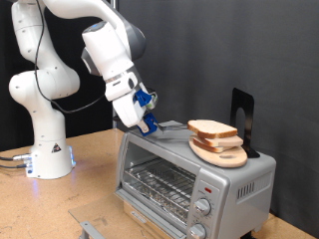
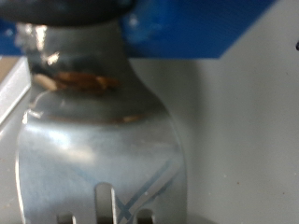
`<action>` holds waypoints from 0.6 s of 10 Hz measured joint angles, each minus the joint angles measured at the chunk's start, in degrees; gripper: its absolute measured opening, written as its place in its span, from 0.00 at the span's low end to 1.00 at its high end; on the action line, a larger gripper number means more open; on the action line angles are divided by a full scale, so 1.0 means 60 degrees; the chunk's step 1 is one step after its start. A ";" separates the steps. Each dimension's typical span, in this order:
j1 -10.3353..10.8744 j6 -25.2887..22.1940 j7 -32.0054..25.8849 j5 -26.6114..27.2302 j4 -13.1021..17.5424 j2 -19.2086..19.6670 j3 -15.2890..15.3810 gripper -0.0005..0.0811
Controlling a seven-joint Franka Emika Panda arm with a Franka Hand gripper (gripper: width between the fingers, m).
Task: Make a piece of toast with the oven
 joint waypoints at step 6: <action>-0.0100 -0.0069 0.0674 -0.0363 0.0334 0.0164 0.0107 0.48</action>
